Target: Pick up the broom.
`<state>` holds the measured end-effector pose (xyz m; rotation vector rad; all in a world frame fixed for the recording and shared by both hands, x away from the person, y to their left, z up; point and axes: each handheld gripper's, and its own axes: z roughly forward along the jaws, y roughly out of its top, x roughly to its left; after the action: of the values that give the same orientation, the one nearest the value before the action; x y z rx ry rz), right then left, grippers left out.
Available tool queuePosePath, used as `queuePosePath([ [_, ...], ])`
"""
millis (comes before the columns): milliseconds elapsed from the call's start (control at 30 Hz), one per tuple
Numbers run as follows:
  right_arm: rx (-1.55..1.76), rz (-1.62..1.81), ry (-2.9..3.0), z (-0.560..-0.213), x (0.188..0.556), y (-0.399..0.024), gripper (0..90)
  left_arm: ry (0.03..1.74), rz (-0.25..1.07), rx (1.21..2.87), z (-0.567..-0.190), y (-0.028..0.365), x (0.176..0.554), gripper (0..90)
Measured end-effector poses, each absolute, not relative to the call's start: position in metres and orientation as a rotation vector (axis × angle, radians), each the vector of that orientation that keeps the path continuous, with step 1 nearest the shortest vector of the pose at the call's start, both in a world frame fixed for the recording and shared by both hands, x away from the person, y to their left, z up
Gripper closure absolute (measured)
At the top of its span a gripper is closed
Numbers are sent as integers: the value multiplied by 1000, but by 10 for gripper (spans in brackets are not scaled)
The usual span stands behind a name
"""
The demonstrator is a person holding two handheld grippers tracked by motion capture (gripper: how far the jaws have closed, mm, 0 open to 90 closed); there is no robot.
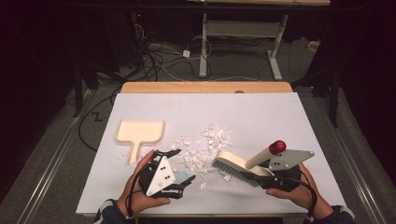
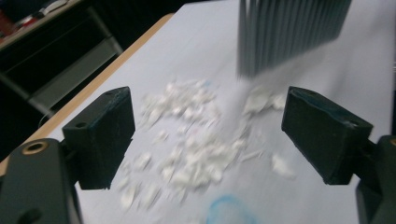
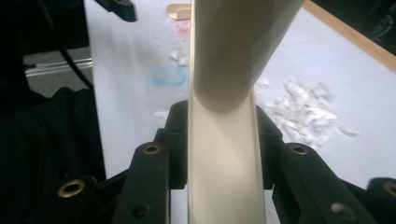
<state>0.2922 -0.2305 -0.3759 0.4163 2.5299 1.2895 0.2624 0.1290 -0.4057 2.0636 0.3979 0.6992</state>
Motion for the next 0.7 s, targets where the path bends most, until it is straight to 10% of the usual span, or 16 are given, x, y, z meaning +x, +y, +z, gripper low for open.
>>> queuePosePath([
  [700, 604, 1225, 2400, -365, 321, -246, 677, 720, 740, 2138, -463, 203, 237, 161],
])
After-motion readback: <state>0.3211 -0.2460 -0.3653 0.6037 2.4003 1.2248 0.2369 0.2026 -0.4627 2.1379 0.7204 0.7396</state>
